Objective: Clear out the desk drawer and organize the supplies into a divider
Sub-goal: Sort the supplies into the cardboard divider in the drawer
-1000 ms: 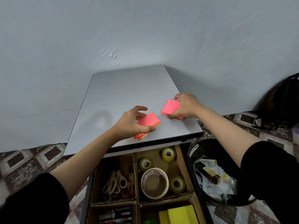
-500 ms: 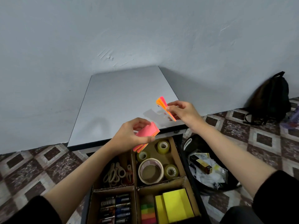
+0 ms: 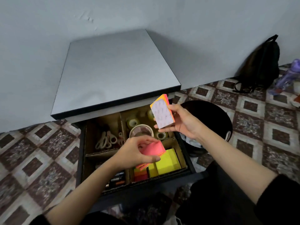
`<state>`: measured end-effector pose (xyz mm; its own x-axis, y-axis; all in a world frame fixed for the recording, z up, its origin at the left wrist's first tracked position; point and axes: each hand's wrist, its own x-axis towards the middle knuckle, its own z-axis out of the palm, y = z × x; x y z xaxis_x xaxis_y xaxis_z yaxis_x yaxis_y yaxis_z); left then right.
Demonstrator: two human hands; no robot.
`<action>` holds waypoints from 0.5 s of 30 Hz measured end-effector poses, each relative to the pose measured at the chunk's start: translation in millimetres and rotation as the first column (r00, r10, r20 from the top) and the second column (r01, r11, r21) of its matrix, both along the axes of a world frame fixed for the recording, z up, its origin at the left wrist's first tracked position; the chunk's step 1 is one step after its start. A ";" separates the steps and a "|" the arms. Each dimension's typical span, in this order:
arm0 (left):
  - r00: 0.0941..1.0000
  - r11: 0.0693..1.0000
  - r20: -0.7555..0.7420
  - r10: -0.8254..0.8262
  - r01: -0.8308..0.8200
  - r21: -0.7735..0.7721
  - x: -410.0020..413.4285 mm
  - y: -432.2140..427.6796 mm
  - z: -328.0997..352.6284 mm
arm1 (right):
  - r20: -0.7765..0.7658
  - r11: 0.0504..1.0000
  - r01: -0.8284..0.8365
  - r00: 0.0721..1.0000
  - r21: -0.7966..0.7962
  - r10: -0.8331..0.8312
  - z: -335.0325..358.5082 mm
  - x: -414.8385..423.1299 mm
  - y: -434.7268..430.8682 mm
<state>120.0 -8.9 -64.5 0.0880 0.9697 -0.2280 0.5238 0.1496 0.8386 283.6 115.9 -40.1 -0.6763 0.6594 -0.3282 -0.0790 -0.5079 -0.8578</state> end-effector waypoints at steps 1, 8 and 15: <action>1.000 1.000 -0.013 -0.010 0.010 -0.019 6.0 -2.2 -7.6 | 0.004 1.000 0.004 1.000 -0.006 -0.004 -3.7 2.0 -1.2; 0.975 0.999 -0.218 0.028 -0.019 0.045 32.4 2.2 -37.2 | 0.073 1.000 -0.011 0.997 -0.007 0.011 -22.2 10.1 2.8; 0.917 0.994 -0.395 0.050 -0.006 0.111 53.4 1.4 -55.5 | 0.081 1.000 0.016 0.997 0.018 -0.017 -33.4 18.0 19.7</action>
